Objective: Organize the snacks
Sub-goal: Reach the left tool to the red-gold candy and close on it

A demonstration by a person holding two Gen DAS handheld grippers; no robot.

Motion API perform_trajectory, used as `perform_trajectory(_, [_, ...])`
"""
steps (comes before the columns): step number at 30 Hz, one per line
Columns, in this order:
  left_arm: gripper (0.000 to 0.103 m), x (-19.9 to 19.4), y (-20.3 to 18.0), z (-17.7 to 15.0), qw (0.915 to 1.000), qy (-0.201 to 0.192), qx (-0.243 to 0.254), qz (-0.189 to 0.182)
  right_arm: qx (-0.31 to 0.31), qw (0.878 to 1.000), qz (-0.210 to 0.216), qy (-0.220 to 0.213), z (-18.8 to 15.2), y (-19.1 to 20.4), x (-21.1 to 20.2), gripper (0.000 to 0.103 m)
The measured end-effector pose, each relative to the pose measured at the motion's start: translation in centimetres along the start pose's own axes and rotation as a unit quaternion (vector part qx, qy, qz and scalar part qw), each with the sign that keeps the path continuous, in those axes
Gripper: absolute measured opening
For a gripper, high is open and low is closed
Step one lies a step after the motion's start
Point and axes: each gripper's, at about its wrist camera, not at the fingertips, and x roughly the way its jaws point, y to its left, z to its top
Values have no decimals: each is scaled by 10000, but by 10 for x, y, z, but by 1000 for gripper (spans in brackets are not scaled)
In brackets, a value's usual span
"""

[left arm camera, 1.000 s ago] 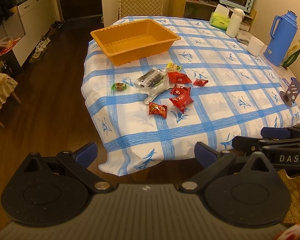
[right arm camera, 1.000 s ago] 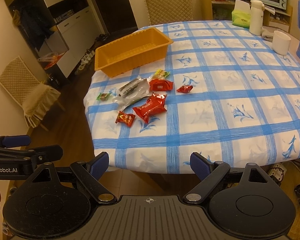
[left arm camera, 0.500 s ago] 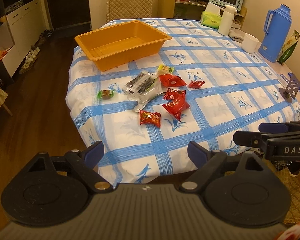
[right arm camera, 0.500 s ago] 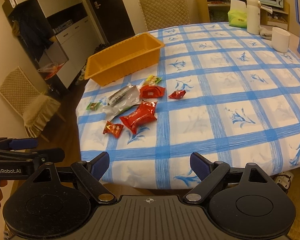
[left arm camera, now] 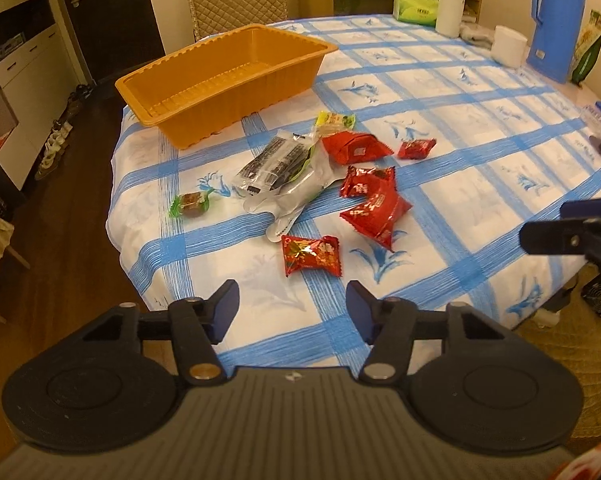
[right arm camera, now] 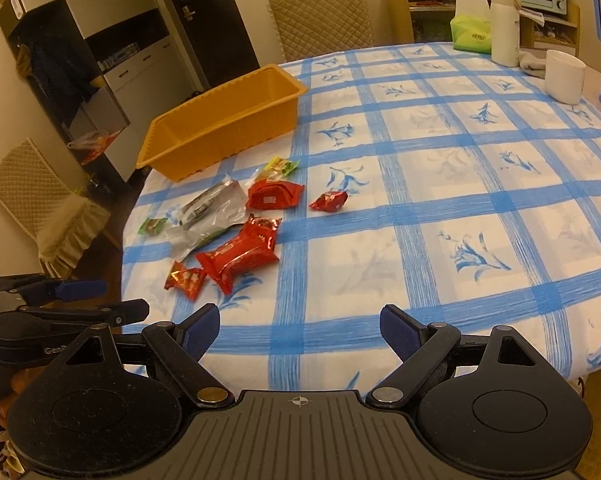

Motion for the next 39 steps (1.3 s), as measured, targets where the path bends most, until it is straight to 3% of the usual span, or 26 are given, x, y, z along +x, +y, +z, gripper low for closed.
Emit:
perform_trajectory(10, [48,38,-5,6,9990,168,299,276,123,9999,12,35,14,-23,14,88])
perform_trajectory(21, [46,57,-26,21,9957,62,836,389,248,9996,-28,112,22,-51,20,88])
perform_trajectory(35, [22,65,-28,29,9980,310,504,205,311,9994,55,122,32,-69,23,88])
perform_trajectory(39, [20,64,-27,28,9986,310,400,184,263,9995,119,114,33,-67,23,88])
